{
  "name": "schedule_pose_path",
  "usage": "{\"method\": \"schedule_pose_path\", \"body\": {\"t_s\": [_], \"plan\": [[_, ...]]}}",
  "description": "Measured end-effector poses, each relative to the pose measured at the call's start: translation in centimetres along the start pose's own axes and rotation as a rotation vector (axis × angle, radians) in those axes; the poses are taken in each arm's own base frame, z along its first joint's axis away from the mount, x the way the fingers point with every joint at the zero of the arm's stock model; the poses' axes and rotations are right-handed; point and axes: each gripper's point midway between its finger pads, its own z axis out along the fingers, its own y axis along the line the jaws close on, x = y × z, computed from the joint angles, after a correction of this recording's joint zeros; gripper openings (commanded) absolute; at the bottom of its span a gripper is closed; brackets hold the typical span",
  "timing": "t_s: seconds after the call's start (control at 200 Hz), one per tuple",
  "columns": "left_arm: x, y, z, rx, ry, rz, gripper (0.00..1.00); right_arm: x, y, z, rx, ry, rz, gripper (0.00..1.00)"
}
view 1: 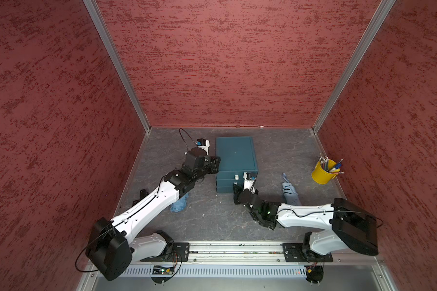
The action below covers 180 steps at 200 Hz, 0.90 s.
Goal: Place the umbrella in the drawer by color
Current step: Close the drawer in the storage box, then open the drawer in the storage box.
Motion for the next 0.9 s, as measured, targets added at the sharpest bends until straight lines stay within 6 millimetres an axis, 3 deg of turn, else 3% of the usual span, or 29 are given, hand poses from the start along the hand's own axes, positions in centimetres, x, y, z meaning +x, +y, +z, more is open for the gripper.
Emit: {"method": "schedule_pose_path", "body": {"t_s": [0.185, 0.331, 0.526, 0.827, 0.902], "plan": [[0.0, 0.0, 0.0, -0.001, -0.001, -0.001, 0.29, 0.5, 0.5, 0.0, -0.031, 0.016, -0.025, 0.62], [0.1, 0.0, 0.0, 0.001, 0.006, -0.006, 0.31, 0.4, -0.7, -1.9, -0.063, 0.002, 0.079, 0.67], [0.2, -0.1, 0.0, 0.008, 0.012, -0.008, 0.31, 3.8, -2.9, -3.6, -0.117, 0.08, 0.276, 0.71], [0.3, -0.1, 0.0, 0.011, 0.013, -0.009, 0.3, 8.7, -3.2, -0.7, -0.129, 0.163, 0.425, 0.69], [0.3, -0.1, 0.0, 0.01, 0.013, -0.008, 0.3, 8.6, -2.6, 0.1, -0.176, 0.126, 0.487, 0.67]]}}
